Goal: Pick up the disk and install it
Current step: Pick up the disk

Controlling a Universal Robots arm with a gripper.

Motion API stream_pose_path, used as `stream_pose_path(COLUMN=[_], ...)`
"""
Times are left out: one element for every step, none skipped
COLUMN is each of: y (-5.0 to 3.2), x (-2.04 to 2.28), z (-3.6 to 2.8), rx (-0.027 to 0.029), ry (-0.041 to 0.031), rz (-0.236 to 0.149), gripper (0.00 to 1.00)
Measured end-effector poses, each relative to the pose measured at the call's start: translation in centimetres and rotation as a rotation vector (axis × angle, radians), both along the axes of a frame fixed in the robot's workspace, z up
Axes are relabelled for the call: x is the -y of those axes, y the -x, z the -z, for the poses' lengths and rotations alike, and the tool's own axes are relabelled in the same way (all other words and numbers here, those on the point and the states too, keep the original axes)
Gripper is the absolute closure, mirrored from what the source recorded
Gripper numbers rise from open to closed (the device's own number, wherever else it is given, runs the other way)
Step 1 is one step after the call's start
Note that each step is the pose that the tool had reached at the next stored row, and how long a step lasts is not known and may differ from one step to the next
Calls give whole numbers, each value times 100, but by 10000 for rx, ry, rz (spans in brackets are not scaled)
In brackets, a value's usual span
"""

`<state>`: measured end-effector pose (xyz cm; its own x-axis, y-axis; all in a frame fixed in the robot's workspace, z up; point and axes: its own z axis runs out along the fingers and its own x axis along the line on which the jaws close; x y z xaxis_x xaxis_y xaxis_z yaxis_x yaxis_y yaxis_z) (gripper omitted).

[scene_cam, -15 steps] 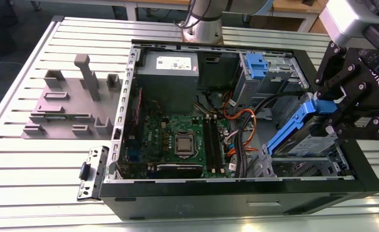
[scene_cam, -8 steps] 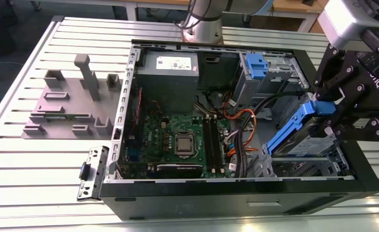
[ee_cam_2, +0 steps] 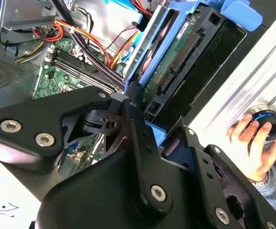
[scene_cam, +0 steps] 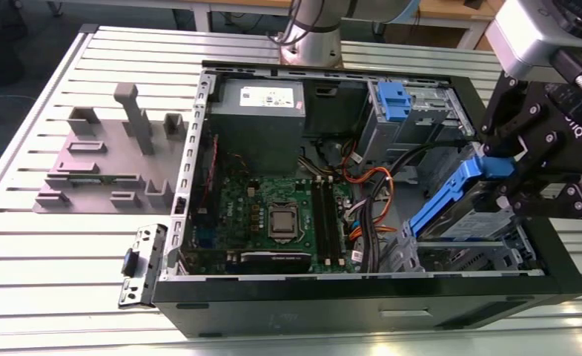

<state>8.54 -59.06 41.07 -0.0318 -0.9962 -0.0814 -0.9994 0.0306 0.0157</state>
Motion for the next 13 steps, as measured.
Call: stream_pose_path(y=[0,0,0,0,0,0,0,0,0,0,0,0,0], x=[0,0,0,0,0,0,0,0,0,0,0,0,0], z=[3,6,9,12,15,18,22,25,28,31,33,36,39], rx=[0,0,0,0,0,0,0,0,0,0,0,0,0], ry=[0,0,-1,-1,1,0,0,0,0,1,1,1,0], rz=[-1,0,-1,0,-1,0,-1,0,0,0,-1,-1,0], gripper=[64,64,64,64,64,64,64,64,64,64,64,64,64])
